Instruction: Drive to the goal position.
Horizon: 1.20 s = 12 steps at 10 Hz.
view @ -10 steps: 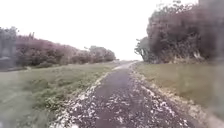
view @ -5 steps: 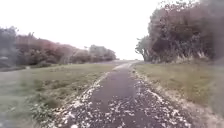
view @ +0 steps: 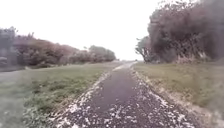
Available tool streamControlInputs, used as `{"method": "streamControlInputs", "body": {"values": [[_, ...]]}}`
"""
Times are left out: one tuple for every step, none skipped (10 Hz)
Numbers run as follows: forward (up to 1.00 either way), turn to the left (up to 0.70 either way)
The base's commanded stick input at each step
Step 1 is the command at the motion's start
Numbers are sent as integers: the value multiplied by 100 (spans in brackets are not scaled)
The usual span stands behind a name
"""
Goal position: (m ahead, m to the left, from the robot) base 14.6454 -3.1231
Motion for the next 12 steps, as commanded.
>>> {"method": "streamControlInputs", "body": {"values": [[0, 0], [0, 0], [0, 0], [0, 0], [0, 0], [0, 0], [0, 0], [0, 0], [38, 0], [70, 0], [70, 0], [70, 0]]}}
